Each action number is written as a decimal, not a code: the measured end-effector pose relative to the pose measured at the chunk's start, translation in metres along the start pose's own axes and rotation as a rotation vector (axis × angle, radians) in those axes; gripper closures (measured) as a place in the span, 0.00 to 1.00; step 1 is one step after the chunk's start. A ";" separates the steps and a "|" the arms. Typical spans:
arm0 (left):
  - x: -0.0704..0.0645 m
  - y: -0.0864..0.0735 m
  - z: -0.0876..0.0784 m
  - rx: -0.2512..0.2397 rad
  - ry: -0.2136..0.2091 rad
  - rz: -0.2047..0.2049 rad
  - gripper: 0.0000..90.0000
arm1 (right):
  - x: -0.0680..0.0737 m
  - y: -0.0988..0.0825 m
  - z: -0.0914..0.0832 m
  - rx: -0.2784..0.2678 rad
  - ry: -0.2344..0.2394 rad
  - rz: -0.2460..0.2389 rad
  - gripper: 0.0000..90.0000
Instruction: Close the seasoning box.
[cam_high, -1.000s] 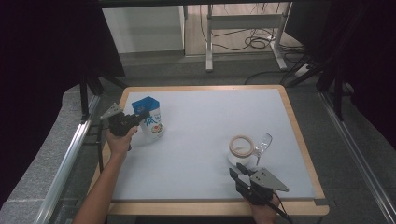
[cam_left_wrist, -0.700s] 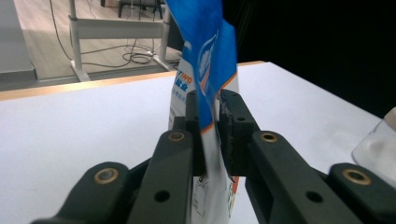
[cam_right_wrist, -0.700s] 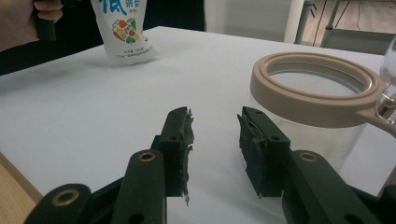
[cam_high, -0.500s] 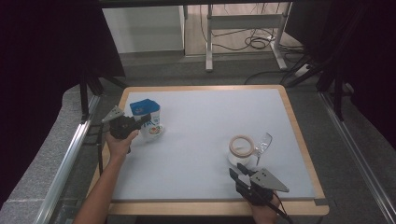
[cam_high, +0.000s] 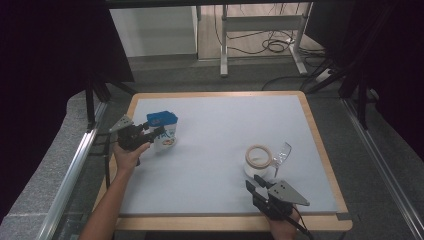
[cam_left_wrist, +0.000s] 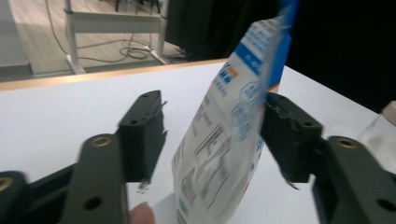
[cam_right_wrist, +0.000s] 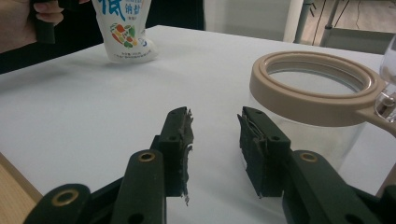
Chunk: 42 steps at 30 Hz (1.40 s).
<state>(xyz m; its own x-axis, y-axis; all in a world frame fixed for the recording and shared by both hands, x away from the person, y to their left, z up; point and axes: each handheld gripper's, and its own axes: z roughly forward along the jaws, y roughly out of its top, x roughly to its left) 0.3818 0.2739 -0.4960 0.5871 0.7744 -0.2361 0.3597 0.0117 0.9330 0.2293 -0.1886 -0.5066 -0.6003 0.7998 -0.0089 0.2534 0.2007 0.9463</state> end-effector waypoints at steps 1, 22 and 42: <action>-0.002 0.000 0.001 0.004 0.004 0.010 0.43 | 0.000 0.000 0.000 0.000 -0.001 -0.001 0.70; -0.027 -0.006 -0.006 0.028 0.045 0.130 0.78 | -0.004 0.002 -0.006 -0.010 -0.017 0.007 0.70; -0.028 -0.013 -0.006 0.036 0.007 0.107 0.38 | -0.009 0.002 -0.014 -0.018 -0.032 0.018 0.69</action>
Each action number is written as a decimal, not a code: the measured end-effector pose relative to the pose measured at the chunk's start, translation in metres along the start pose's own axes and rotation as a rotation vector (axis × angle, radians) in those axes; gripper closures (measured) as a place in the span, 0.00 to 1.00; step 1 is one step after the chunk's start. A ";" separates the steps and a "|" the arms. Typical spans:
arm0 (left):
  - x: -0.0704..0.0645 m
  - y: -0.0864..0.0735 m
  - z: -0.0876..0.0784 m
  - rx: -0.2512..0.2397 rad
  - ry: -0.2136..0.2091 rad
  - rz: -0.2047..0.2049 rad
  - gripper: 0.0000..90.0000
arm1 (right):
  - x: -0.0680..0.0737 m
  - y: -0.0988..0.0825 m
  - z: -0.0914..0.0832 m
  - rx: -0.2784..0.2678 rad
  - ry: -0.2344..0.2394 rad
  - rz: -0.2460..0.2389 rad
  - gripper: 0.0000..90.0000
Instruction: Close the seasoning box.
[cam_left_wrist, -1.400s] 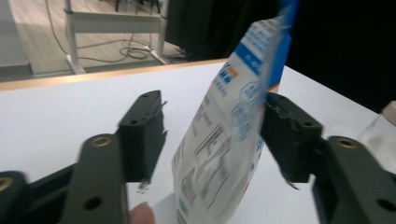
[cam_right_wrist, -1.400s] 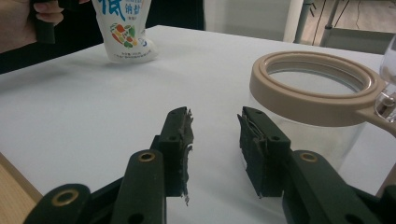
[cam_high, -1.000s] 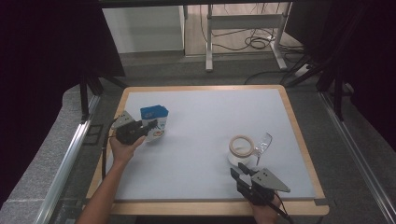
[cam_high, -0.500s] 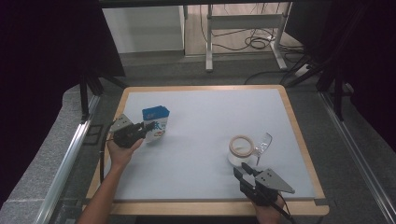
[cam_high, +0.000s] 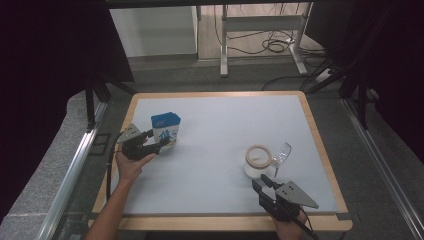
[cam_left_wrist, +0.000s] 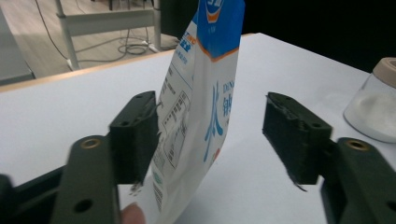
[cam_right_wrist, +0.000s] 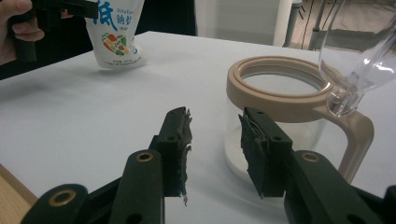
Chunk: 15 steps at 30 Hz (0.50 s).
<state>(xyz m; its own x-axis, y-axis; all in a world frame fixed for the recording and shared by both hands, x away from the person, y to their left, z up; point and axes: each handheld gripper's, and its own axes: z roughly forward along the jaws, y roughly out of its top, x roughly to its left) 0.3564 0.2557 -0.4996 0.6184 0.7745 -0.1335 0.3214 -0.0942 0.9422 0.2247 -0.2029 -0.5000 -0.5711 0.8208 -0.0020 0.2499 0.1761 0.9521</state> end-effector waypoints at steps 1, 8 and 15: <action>0.000 -0.001 -0.001 0.003 -0.002 -0.005 0.37 | 0.000 0.000 0.000 0.000 0.000 0.000 0.69; -0.001 -0.009 -0.013 0.045 0.003 -0.013 0.36 | -0.004 0.001 -0.005 -0.006 -0.001 0.003 0.69; -0.006 -0.022 -0.026 0.081 0.009 -0.016 0.35 | -0.016 0.006 -0.027 -0.041 -0.042 -0.035 0.99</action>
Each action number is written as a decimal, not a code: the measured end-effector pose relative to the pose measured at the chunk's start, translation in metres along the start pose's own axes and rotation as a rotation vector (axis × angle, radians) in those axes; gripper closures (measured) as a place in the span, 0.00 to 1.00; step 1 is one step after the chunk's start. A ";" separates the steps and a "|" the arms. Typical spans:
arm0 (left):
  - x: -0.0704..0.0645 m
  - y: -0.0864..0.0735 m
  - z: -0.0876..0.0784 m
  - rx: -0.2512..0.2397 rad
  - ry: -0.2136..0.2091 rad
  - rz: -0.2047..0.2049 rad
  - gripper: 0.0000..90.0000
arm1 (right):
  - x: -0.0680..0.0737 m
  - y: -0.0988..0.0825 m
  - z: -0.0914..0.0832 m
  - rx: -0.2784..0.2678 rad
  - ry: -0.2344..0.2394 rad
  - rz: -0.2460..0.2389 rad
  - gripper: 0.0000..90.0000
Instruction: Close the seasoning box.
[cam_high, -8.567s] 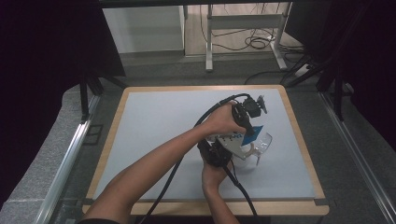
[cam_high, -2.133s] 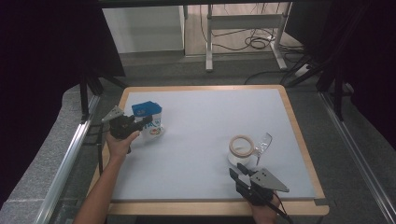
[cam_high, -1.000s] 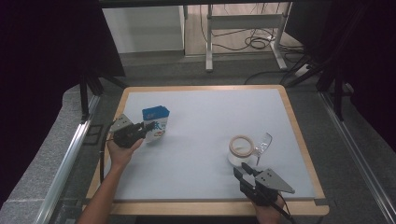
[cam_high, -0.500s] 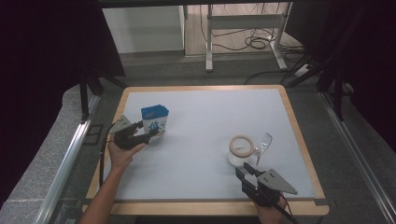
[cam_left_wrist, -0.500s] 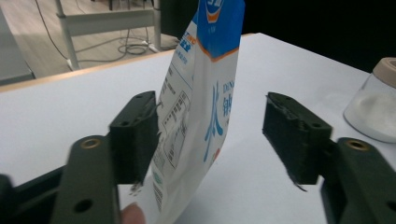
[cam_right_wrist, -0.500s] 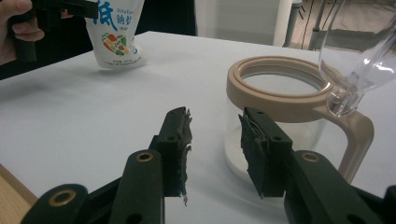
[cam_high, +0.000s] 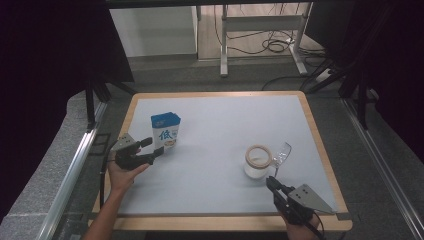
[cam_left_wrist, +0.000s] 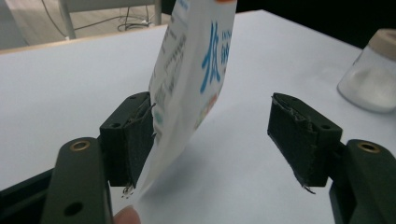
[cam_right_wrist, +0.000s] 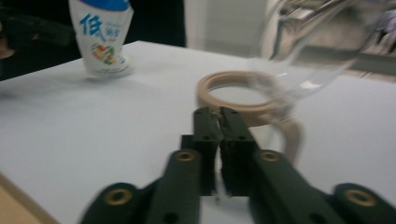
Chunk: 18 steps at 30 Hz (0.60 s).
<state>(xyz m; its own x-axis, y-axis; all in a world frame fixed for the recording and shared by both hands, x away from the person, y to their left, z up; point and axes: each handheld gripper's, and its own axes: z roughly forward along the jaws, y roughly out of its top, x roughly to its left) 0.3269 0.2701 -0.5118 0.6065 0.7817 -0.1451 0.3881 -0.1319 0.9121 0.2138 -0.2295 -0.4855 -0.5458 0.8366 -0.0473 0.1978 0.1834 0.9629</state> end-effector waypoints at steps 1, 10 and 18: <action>-0.001 -0.003 -0.002 0.003 -0.003 -0.002 0.35 | -0.004 0.003 -0.006 -0.016 -0.019 -0.004 1.00; -0.010 -0.015 -0.006 0.023 -0.016 0.000 0.35 | -0.046 0.037 -0.011 -0.063 -0.107 0.057 1.00; -0.016 -0.017 -0.007 0.022 -0.011 0.014 0.35 | -0.049 0.045 0.007 -0.035 -0.109 0.041 1.00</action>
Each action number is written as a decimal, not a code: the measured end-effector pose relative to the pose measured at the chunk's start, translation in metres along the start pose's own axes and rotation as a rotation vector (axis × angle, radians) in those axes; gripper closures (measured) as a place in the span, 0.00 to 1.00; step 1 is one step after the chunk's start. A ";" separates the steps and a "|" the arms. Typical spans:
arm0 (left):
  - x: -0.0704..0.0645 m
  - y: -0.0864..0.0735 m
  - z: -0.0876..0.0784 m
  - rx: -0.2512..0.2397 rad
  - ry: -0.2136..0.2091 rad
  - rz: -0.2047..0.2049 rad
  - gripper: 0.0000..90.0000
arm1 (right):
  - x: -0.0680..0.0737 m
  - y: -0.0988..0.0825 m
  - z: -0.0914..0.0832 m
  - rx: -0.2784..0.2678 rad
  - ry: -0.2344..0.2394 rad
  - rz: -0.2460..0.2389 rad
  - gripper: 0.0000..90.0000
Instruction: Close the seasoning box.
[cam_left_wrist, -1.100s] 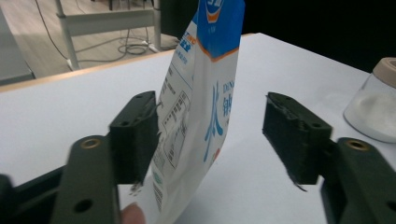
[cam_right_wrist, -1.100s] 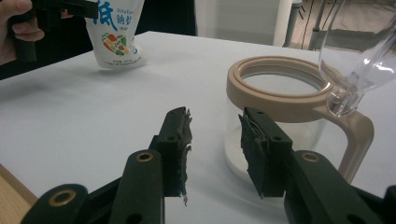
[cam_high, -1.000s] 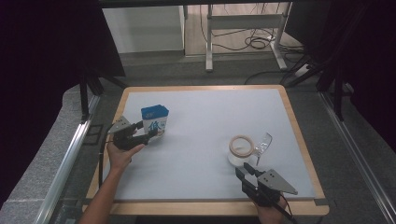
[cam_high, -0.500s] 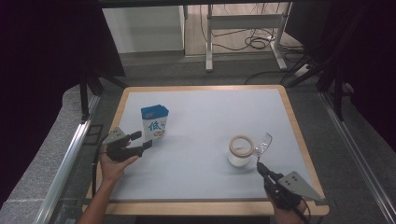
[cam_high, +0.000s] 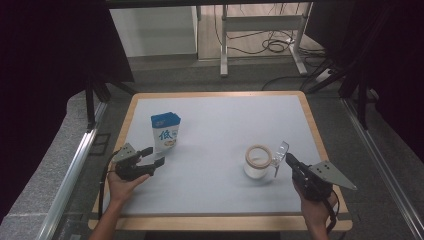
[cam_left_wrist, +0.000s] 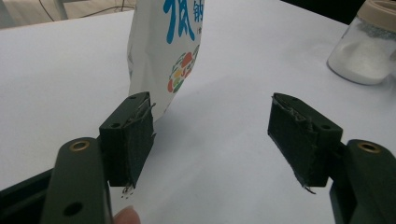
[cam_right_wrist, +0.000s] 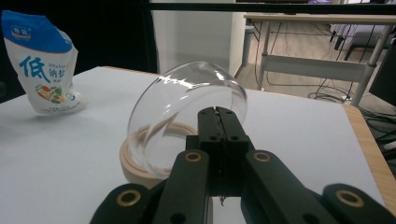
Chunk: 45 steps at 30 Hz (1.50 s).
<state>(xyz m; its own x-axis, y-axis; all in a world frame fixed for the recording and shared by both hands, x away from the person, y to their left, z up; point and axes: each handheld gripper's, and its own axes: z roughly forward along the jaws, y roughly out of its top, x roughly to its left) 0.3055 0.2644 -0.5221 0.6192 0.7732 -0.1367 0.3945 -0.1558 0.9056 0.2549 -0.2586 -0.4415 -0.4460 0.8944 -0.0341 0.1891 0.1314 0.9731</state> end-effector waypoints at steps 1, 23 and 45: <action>0.000 0.000 -0.001 -0.004 -0.002 -0.003 0.35 | -0.001 0.000 0.001 -0.001 -0.001 0.001 1.00; -0.002 -0.004 -0.004 -0.002 -0.006 0.004 0.35 | 0.028 0.004 0.056 0.167 0.149 -0.096 1.00; -0.018 -0.007 -0.001 0.028 -0.050 0.012 0.34 | -0.058 -0.036 0.034 0.143 0.078 0.053 0.69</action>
<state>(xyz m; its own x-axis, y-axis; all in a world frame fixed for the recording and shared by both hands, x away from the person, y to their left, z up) 0.2910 0.2516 -0.5252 0.6569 0.7397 -0.1461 0.4053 -0.1831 0.8957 0.3035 -0.3007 -0.4820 -0.4978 0.8663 0.0400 0.3342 0.1491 0.9306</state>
